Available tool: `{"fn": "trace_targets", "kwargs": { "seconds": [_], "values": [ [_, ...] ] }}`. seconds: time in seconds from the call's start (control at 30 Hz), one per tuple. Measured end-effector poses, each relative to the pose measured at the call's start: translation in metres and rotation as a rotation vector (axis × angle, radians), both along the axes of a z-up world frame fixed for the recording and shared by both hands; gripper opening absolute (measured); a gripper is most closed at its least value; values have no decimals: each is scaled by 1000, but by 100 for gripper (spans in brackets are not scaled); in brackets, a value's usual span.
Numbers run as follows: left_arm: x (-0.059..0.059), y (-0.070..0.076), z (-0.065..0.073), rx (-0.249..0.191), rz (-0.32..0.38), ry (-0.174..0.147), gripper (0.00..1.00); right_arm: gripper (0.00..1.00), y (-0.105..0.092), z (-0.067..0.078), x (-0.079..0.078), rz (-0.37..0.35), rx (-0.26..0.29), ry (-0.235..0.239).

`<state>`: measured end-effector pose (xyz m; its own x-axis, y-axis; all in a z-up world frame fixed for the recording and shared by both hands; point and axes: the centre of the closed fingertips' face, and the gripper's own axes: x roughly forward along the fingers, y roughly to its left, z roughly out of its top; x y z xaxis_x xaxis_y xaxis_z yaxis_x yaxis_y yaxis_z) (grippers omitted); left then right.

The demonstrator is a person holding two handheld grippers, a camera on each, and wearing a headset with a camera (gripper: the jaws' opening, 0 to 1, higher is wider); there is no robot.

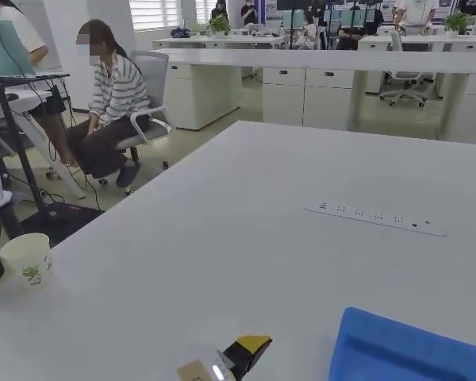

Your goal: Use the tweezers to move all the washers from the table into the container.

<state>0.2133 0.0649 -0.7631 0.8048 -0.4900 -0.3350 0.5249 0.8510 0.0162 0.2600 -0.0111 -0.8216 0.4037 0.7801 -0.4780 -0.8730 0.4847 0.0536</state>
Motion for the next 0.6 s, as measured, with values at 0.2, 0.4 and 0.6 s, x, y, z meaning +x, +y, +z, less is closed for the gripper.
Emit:
{"fn": "trace_targets", "kwargs": {
  "seconds": [0.2,0.4,0.6],
  "values": [
    [0,1,-2,9,0,3,82,3,1,-1,-4,21,-36,-40],
    [0,1,-3,12,0,6,81,2,5,-6,-11,112,-118,-166],
    [-1,0,-5,25,-6,13,81,1,8,-6,-9,127,-112,-195]
  ]
}}
